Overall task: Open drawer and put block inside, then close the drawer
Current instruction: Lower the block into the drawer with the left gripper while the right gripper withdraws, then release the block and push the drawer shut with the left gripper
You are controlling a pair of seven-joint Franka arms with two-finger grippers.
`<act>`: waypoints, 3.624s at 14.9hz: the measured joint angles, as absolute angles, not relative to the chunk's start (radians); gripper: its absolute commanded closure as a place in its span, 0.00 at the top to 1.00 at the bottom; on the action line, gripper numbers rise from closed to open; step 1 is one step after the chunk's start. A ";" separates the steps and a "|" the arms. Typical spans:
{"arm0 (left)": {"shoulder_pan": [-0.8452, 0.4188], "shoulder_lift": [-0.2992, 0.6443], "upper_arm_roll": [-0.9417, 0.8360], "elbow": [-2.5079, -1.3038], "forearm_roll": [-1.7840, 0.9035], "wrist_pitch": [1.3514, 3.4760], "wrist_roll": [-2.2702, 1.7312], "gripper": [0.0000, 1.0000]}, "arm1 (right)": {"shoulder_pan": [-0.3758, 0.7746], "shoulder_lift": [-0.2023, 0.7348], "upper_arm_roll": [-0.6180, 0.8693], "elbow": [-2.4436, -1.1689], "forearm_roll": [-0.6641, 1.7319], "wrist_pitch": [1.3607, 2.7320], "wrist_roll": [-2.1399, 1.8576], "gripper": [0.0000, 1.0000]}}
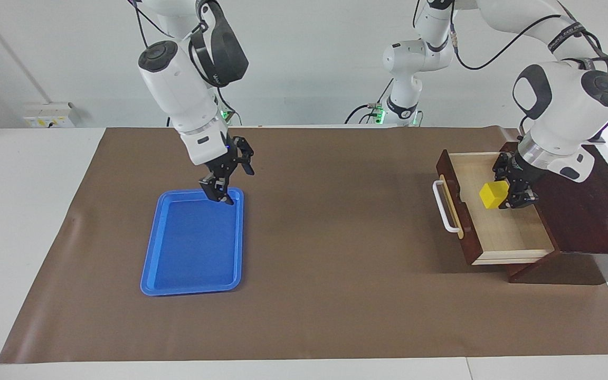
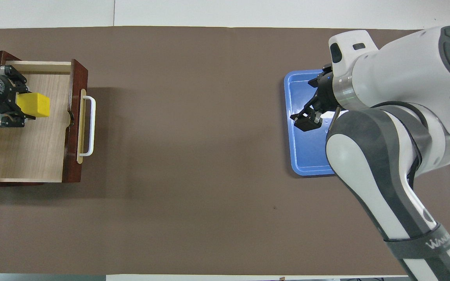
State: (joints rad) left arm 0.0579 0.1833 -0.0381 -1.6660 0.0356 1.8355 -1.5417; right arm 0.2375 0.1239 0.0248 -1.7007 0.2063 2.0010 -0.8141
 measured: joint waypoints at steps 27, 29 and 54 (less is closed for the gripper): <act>-0.139 0.232 -0.050 -1.734 0.101 1.904 -1.795 1.00 | -0.046 -0.080 -0.018 -1.680 -0.001 1.523 -0.045 1.00; -0.119 0.229 -0.048 -1.743 0.100 1.921 -1.783 1.00 | -0.046 -0.080 -0.013 -1.678 -0.002 1.523 -0.044 1.00; 0.131 0.164 -0.045 -1.611 0.127 1.800 -1.051 1.00 | -0.046 -0.091 -0.004 -1.632 -0.021 1.480 -0.044 1.00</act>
